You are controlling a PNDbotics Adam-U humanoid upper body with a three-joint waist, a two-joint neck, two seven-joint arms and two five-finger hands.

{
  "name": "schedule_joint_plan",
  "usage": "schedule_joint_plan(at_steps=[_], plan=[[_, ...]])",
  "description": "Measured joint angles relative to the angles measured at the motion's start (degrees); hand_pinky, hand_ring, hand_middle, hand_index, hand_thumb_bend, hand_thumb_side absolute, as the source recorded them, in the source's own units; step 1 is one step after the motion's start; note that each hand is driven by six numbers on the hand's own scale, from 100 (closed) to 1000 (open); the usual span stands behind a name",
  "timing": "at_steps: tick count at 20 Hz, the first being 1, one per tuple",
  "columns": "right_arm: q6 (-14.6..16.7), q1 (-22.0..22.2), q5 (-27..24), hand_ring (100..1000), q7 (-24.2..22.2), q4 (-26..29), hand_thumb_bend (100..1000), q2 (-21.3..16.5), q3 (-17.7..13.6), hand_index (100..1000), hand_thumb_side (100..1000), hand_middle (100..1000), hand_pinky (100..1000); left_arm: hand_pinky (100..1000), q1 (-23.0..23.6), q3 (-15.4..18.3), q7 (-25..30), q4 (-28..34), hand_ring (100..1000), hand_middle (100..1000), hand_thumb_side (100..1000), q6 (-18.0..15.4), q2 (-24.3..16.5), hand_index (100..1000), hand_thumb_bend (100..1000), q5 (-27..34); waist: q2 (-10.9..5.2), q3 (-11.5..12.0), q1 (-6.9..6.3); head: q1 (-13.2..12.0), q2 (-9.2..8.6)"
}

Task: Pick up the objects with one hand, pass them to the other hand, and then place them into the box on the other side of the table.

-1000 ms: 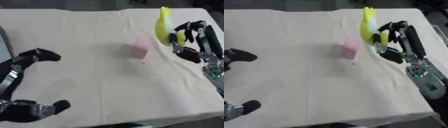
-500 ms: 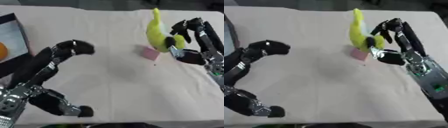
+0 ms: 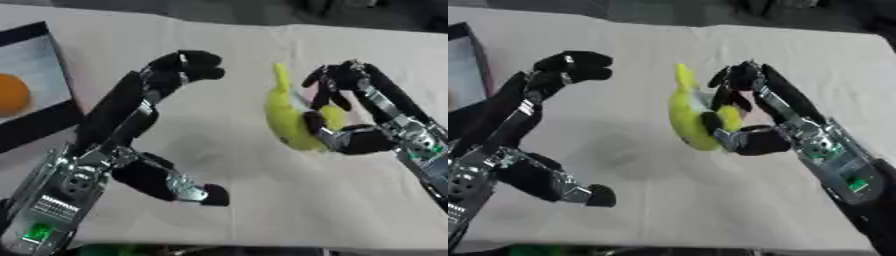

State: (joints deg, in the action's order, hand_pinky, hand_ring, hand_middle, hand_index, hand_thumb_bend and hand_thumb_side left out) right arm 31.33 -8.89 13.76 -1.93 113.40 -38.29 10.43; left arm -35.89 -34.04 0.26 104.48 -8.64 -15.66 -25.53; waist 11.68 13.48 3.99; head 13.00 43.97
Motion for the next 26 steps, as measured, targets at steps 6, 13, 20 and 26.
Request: schedule_joint_plan(at_steps=[6, 13, 20, 26], plan=[[0.5, -1.2, -1.7, 298, -4.1, 0.0, 100, 1.7, 1.7, 248, 362, 103, 627, 891, -1.0, -1.2, 2.3, -0.5, 875, 824, 431, 1.1, 1.2, 861, 884, 2.1, -0.27, 0.3, 0.4, 0.0, 0.07], [0.7, -1.7, -2.6, 298, -6.9, 0.0, 100, 3.0, 3.1, 246, 368, 101, 625, 892, -2.1, -2.3, 4.5, -2.6, 877, 827, 420, 1.9, 3.1, 859, 885, 2.9, -0.29, 0.0, 0.78, 0.0, 0.09], [1.7, -2.0, -3.8, 299, -8.0, 0.0, 100, 3.4, 3.6, 245, 375, 101, 623, 895, -2.4, -3.3, 6.0, -4.5, 879, 826, 417, 1.3, 3.8, 857, 883, 2.1, -0.29, -0.2, 0.89, -0.1, 0.21], [2.4, -2.2, -4.7, 299, -8.5, 0.0, 100, 3.8, 3.8, 244, 372, 101, 623, 895, -2.8, -4.2, 7.7, -6.5, 873, 818, 410, 1.3, 4.7, 852, 881, 1.1, -0.3, -0.4, 1.04, -0.2, 0.22]])
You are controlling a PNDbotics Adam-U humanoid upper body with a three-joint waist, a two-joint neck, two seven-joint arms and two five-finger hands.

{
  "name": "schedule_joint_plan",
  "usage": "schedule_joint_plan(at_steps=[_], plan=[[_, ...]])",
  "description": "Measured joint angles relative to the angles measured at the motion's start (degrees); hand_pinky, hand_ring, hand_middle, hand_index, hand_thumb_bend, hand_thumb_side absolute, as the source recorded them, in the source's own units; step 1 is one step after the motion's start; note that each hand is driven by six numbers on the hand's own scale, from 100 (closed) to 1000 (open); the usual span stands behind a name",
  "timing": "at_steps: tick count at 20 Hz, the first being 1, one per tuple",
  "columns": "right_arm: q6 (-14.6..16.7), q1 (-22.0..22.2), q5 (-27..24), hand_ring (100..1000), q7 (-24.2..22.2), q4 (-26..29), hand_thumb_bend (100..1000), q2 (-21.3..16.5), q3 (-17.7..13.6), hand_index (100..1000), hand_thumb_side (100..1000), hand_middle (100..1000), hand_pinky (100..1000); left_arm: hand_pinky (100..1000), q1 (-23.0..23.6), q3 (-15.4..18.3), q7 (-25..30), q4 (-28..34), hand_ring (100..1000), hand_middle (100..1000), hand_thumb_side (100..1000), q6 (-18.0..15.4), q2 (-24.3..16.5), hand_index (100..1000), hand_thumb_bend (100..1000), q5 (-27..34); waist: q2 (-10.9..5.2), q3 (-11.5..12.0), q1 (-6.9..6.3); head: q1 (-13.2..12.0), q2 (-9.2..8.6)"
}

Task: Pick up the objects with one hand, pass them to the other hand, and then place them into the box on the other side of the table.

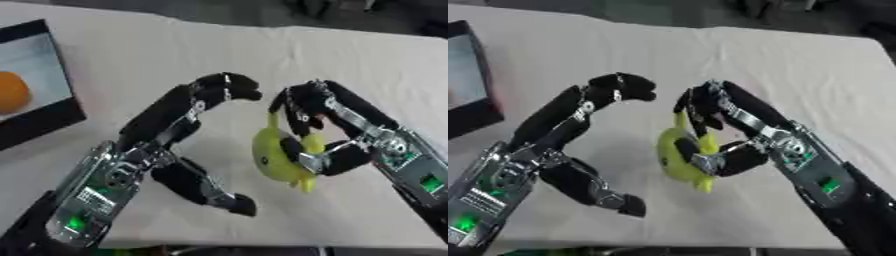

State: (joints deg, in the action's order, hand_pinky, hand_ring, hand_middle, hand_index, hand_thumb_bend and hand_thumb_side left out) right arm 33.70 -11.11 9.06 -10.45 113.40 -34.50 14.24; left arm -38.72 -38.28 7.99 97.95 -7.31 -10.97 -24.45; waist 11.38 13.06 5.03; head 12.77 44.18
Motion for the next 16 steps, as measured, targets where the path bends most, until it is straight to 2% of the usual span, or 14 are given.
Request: schedule_joint_plan(at_steps=[9, 16], plan=[[1.0, 0.0, -1.3, 300, -0.5, 0.0, 100, 0.1, 0.3, 243, 371, 100, 621, 902, -0.4, -1.0, 1.5, -4.0, 869, 807, 392, 0.9, 1.6, 836, 880, -1.0, -0.43, -0.5, 0.37, -0.2, 0.01], [1.6, 0.0, -1.7, 299, -0.9, 0.0, 100, 0.6, 0.5, 241, 369, 100, 619, 895, -1.2, -1.7, 0.5, -6.8, 851, 792, 338, 2.1, 3.6, 816, 841, -0.3, -0.57, -1.0, 0.88, -0.5, 0.01]])
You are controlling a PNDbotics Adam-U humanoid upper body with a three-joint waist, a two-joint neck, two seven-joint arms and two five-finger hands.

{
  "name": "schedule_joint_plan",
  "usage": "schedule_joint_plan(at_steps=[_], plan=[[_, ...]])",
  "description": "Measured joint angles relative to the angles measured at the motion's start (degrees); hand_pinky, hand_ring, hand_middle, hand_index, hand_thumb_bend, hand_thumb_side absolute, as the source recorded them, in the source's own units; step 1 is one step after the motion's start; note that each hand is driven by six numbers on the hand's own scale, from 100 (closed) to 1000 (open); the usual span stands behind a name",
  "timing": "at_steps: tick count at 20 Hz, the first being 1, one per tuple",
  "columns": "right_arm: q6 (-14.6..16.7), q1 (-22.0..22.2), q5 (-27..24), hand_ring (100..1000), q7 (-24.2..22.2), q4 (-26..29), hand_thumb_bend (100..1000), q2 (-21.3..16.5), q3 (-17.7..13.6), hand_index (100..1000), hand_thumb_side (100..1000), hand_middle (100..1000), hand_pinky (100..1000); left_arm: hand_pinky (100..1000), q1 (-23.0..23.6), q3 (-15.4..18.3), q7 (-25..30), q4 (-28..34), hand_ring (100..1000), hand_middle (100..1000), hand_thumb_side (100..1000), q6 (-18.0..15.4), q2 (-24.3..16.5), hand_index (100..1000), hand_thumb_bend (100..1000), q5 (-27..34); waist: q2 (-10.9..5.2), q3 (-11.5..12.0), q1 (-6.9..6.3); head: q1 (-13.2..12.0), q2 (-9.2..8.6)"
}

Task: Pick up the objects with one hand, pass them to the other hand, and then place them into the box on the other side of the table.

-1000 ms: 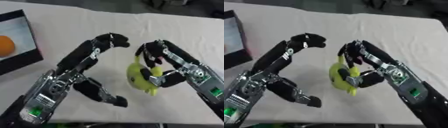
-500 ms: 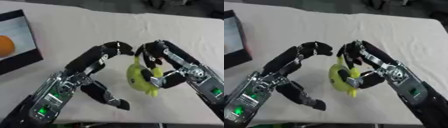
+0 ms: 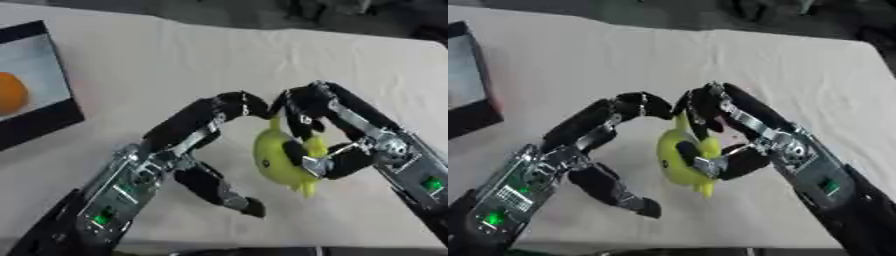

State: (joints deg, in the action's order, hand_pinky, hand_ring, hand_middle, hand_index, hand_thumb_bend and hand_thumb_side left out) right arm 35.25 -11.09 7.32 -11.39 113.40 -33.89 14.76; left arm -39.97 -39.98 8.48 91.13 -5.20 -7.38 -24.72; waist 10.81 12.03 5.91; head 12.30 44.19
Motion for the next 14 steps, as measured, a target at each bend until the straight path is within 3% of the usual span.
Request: schedule_joint_plan(at_steps=[6, 14], plan=[[0.2, 0.0, 0.0, 299, -0.3, 0.0, 100, 0.5, 0.2, 240, 373, 100, 618, 893, -0.4, -0.5, -3.3, -0.6, 844, 780, 313, 1.2, 0.9, 803, 823, 1.4, -0.18, -0.3, 0.18, 0.0, 0.0], [0.3, 0.5, 0.0, 299, -0.9, 0.0, 100, 0.9, 0.5, 237, 368, 100, 617, 872, -0.4, -1.4, -3.7, -0.6, 802, 716, 242, 1.4, 1.0, 754, 757, 2.1, -0.18, -0.6, 0.22, 0.0, 0.0]])
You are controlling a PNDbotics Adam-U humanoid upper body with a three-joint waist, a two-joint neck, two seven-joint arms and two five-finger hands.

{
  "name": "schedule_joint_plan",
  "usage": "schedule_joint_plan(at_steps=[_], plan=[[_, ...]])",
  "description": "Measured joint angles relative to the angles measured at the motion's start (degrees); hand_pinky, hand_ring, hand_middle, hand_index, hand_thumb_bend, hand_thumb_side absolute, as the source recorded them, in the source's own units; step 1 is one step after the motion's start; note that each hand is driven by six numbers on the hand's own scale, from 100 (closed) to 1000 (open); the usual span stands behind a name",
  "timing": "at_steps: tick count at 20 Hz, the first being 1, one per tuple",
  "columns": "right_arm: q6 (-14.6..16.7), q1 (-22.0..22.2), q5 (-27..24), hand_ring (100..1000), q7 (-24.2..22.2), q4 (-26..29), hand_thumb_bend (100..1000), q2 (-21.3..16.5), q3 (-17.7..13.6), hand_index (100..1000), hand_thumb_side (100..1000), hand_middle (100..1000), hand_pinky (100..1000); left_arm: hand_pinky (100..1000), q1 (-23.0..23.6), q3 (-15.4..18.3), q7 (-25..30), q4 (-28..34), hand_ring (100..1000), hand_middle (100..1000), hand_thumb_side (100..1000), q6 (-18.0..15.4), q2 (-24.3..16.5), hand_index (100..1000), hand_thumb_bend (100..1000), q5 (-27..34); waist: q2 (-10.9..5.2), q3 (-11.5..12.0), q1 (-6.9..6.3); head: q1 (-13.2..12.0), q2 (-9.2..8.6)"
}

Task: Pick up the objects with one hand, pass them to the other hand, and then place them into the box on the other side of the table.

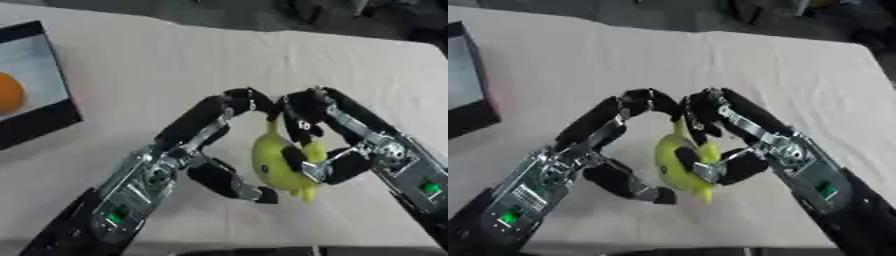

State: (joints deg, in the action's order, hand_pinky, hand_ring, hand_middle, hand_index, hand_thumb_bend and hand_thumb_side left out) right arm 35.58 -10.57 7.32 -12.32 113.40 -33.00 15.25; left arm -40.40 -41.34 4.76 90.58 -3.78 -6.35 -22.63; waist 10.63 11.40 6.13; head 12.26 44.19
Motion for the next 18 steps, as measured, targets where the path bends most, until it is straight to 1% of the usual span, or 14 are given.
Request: schedule_joint_plan(at_steps=[2, 4, 6, 8, 11, 13, 16, 18], plan=[[0.0, 0.0, 0.0, 299, -0.1, 0.1, 100, 0.0, 0.0, 237, 366, 100, 616, 865, -0.1, -0.3, 0.4, 0.0, 788, 698, 227, -0.4, 0.0, 741, 740, 0.0, 0.0, 0.0, 0.0, 0.0, 0.0], [0.1, 0.0, 0.0, 299, -0.2, 0.3, 100, 0.0, 0.1, 236, 365, 100, 616, 851, -0.2, -0.6, 0.9, 0.1, 764, 667, 183, -0.9, 0.1, 716, 697, -0.2, 0.0, -0.1, -0.01, 0.0, 0.0], [0.1, 0.0, 0.0, 297, -0.3, 0.3, 100, 0.0, 0.1, 234, 365, 100, 613, 844, -0.3, -1.0, 1.4, 0.1, 746, 640, 159, -1.6, 0.3, 691, 660, -0.6, 0.0, -0.1, -0.03, 0.0, 0.0], [-0.1, 0.1, 0.0, 296, -0.4, 0.3, 100, 0.0, 0.1, 227, 363, 100, 611, 832, -0.3, -1.3, 1.7, 0.1, 716, 605, 136, -2.2, 0.4, 655, 596, -1.0, 0.0, -0.3, -0.04, 0.0, 0.0], [-0.4, 0.3, 0.0, 295, -0.5, 0.3, 100, 0.1, 0.1, 211, 362, 100, 609, 813, -0.3, -1.6, 2.0, 0.2, 667, 558, 100, -3.2, 0.8, 592, 410, -1.1, -0.01, -0.5, -0.05, 0.1, 0.0], [-0.6, 0.4, 0.0, 294, -0.5, 0.3, 100, 0.2, 0.1, 205, 362, 100, 608, 804, -0.3, -1.8, 1.9, 0.3, 645, 537, 100, -3.8, 0.8, 563, 318, -1.1, -0.01, -0.6, -0.05, 0.2, 0.0], [-0.7, 0.5, 0.0, 294, -0.4, 0.3, 100, 0.4, 0.0, 202, 361, 100, 607, 795, -0.3, -1.8, 1.8, 0.4, 617, 515, 100, -4.3, 0.8, 536, 223, -1.0, -0.01, -0.8, -0.08, 0.2, 0.0], [-0.9, 0.5, 0.0, 294, -0.3, 0.3, 100, 0.5, 0.0, 201, 361, 100, 607, 786, -0.3, -1.9, 1.6, 0.6, 596, 493, 100, -4.5, 0.8, 511, 197, -0.9, -0.01, -0.8, -0.1, 0.2, 0.0]])
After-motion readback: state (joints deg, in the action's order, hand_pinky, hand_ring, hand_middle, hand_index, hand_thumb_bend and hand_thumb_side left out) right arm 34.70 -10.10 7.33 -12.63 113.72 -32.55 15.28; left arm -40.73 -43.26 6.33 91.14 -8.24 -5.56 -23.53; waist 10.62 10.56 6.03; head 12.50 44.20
